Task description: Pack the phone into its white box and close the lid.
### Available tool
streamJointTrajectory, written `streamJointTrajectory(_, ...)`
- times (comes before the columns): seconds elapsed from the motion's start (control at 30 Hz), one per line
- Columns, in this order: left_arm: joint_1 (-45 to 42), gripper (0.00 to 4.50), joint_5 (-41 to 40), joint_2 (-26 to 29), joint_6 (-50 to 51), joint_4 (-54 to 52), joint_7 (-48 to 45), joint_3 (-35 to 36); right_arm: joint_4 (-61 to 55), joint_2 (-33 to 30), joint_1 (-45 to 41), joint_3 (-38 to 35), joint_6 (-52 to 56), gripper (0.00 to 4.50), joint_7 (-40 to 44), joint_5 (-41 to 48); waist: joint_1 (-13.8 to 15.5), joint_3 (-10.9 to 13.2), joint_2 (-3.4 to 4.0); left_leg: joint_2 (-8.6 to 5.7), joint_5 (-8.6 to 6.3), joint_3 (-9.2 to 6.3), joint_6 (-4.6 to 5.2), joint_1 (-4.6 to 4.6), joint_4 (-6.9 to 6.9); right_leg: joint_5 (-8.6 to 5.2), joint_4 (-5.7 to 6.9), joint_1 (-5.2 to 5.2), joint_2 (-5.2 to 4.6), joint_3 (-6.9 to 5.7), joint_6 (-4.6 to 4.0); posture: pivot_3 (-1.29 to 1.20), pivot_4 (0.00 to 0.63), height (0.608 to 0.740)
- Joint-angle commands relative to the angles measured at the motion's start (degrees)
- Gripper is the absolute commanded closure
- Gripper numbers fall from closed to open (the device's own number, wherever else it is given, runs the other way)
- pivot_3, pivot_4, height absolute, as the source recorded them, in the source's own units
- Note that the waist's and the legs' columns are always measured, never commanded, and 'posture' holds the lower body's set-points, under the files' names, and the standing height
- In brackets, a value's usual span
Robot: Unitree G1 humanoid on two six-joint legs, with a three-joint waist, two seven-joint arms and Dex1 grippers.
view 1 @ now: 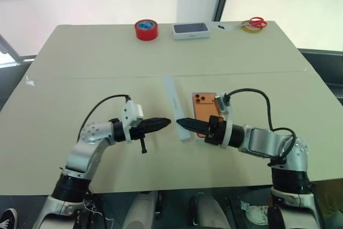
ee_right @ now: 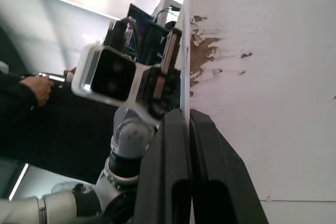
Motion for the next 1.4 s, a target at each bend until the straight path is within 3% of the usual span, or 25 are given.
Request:
streamJointTrajectory(0.03,-1.9,4.40,4.1,-2.6,-3.3,3.1,3.5,-1.8,-0.1,-3.3,0.7,3.0,-3.4,4.50,0.0,3.6,0.2,0.0,-0.01,0.00,-0.01,0.00,0.02,0.01,0.04,0.00,0.00,0.03,0.00,-0.01,0.00,0.00,0.150,0.738)
streamJointTrajectory(0.4,-6.0,4.40,8.1,-8.4,-8.8,13.1,3.5,-5.5,6.2,-6.5,-0.8,3.3,-11.2,4.50,-1.6,2.4,0.3,0.0,-0.05,0.00,0.00,0.01,0.12,-0.01,0.10,0.01,-0.03,0.11,-0.01,-0.04,0.02,0.00,0.150,0.738)
streamJointTrajectory(0.5,-8.6,4.50,9.1,-11.1,-10.5,17.5,4.0,-6.2,5.5,-8.3,0.4,3.7,-11.0,3.56,-0.9,0.8,0.5,0.0,-0.05,0.00,0.00,0.01,0.16,-0.01,0.15,0.01,-0.04,0.17,-0.02,-0.08,0.02,0.00,0.150,0.738)
streamJointTrajectory(0.57,-9.7,4.50,9.6,-12.3,-11.5,19.0,3.5,-6.8,4.5,-9.7,0.6,2.6,-11.4,2.57,0.1,2.1,0.8,0.0,-0.06,-0.01,-0.02,0.01,0.20,-0.03,0.20,0.01,-0.04,0.17,-0.03,-0.08,0.03,0.00,0.150,0.738)
streamJointTrajectory(0.67,-11.3,4.50,10.3,-13.9,-12.4,21.2,3.3,-7.3,4.2,-14.1,0.5,-0.4,-11.6,1.06,4.8,-3.4,1.2,0.0,-0.07,-0.01,-0.04,0.01,0.24,-0.09,0.27,0.01,-0.05,0.20,-0.03,-0.09,0.03,0.00,0.150,0.738)
streamJointTrajectory(0.8,-14.4,4.50,10.9,-17.8,-13.7,25.0,4.5,-7.7,1.2,-25.3,2.1,-2.8,-11.9,1.06,19.3,-19.5,1.7,0.0,0.01,0.00,-0.20,0.00,0.46,-0.22,0.64,0.01,-0.05,0.23,-0.03,-0.20,0.05,0.00,0.150,0.738)
streamJointTrajectory(0.9,-14.9,4.50,10.9,-18.8,-13.4,25.6,4.0,-7.8,0.6,-30.1,1.4,-2.8,-13.8,1.06,25.7,-28.4,1.3,0.0,0.00,0.00,-0.32,0.01,0.66,-0.50,0.97,0.01,-0.05,0.24,-0.02,-0.20,0.06,0.00,0.150,0.738)
streamJointTrajectory(0.93,-15.0,4.50,10.9,-18.7,-13.6,25.8,3.7,-7.8,-1.5,-32.3,1.8,-1.3,-17.6,1.06,29.2,-35.2,1.2,0.0,-0.01,0.00,-0.34,0.03,0.68,-0.54,1.00,0.01,-0.05,0.28,-0.03,-0.18,0.07,0.00,0.150,0.738)
streamJointTrajectory(1.03,-15.0,4.50,11.0,-17.6,-14.0,26.0,2.5,-7.4,-1.4,-31.6,1.0,-0.6,-23.8,1.06,33.1,-45.0,1.3,0.0,0.03,0.01,-0.34,0.02,0.68,-0.58,1.01,0.02,-0.05,0.23,-0.02,-0.19,0.08,0.00,0.150,0.738)
streamJointTrajectory(1.13,-15.4,4.50,10.1,-15.6,-13.2,25.3,1.7,-6.0,-2.2,-30.0,1.6,2.4,-28.7,1.96,35.3,-54.5,1.4,0.0,0.03,0.01,-0.34,0.01,0.67,-0.58,1.01,0.02,-0.02,0.21,-0.01,-0.19,0.09,0.00,0.150,0.738)
streamJointTrajectory(1.23,-15.9,4.50,9.7,-12.5,-12.5,24.7,1.1,-4.4,-3.2,-28.8,1.9,7.5,-35.1,3.60,35.5,-66.6,1.4,0.0,0.03,0.00,-0.34,0.01,0.66,-0.58,1.02,0.02,-0.02,0.07,-0.03,-0.19,0.09,0.00,0.150,0.738)
streamJointTrajectory(1.3,-16.0,4.50,11.4,-10.3,-13.1,25.7,0.9,-4.5,-2.3,-28.1,2.1,9.7,-38.9,4.45,35.7,-73.4,1.5,0.0,0.04,0.00,-0.34,0.01,0.64,-0.58,1.03,0.02,-0.02,0.01,-0.02,-0.19,0.09,0.00,0.150,0.738)
streamJointTrajectory(1.4,-16.8,4.50,14.4,-8.8,-14.0,28.7,1.6,-6.3,-0.6,-27.7,2.0,11.7,-42.5,4.45,36.8,-80.8,1.7,0.0,0.04,-0.05,-0.34,0.01,0.63,-0.56,1.04,0.02,-0.02,0.01,-0.04,-0.19,0.09,0.00,0.150,0.738)
